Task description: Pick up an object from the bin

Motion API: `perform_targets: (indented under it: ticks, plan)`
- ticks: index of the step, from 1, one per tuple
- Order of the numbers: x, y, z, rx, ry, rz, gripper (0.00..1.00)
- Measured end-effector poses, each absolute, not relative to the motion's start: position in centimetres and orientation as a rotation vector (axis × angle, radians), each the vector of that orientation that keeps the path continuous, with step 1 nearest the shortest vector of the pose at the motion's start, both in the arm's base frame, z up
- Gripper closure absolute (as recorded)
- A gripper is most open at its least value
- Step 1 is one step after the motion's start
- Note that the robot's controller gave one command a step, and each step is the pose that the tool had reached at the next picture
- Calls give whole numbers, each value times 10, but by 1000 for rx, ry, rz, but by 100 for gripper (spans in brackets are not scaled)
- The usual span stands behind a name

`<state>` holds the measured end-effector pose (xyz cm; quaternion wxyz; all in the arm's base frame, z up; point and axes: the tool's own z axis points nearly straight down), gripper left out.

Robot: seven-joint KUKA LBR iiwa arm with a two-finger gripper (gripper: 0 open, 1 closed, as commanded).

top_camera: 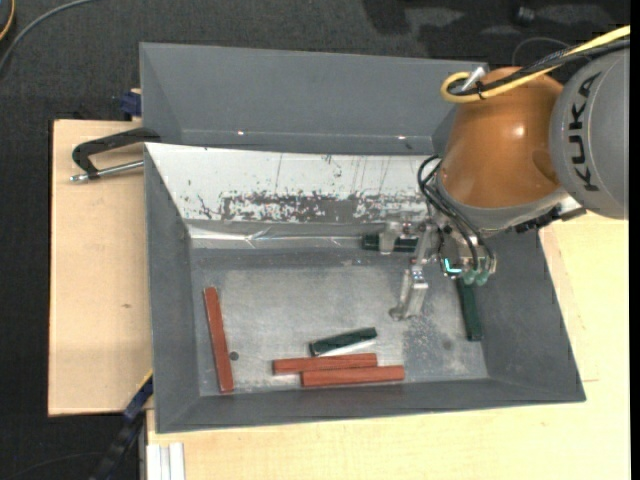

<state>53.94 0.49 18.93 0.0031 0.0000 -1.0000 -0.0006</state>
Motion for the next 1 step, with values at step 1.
perform_targets:
  ticks: [1]
  plan:
    - [523,-8,79,-285,-3122,-2,0]
